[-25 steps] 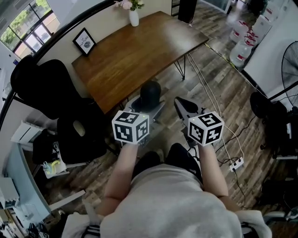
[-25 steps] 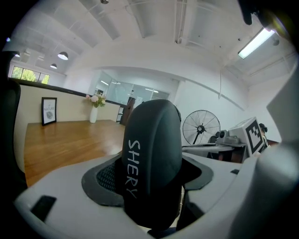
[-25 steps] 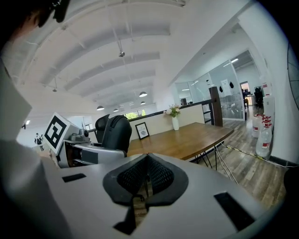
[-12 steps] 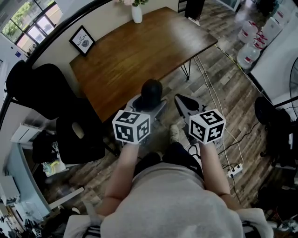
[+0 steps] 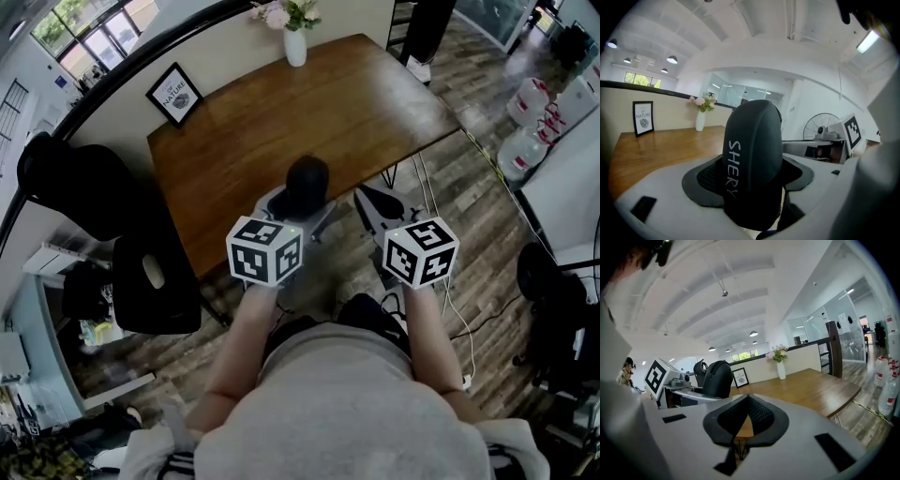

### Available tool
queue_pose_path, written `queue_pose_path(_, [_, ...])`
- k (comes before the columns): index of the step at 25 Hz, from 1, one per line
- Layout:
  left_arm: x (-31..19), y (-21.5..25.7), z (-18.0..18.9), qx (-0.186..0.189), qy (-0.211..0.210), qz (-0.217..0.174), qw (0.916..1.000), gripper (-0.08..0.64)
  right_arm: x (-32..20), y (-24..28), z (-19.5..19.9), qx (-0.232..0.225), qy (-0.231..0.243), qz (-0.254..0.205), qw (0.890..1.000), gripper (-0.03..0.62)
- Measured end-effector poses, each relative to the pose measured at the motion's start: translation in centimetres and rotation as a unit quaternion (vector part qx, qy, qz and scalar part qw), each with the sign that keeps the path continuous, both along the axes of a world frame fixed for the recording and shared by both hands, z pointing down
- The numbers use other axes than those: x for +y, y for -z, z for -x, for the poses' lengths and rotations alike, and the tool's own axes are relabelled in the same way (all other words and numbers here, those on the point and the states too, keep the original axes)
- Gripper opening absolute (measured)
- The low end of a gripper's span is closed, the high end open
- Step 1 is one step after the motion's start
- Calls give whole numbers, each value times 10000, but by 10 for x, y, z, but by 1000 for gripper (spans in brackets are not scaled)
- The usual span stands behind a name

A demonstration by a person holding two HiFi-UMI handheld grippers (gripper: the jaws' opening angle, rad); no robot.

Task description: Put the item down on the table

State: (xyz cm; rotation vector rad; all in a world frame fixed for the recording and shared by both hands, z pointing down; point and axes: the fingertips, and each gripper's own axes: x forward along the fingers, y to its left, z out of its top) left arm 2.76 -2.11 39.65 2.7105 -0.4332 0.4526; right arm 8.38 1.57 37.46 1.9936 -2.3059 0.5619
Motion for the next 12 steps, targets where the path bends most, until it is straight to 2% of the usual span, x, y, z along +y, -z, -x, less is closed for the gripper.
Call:
queue_pose_path(6, [-22,4,-48,-38,179,-83,9998,351,-19,3,-46,16,223,-80,9997,9])
queue_pose_path(12, [-22,-6,-76,-108,264,27,9996,351,-24,-3,-80,-74,245,-51,9997,9])
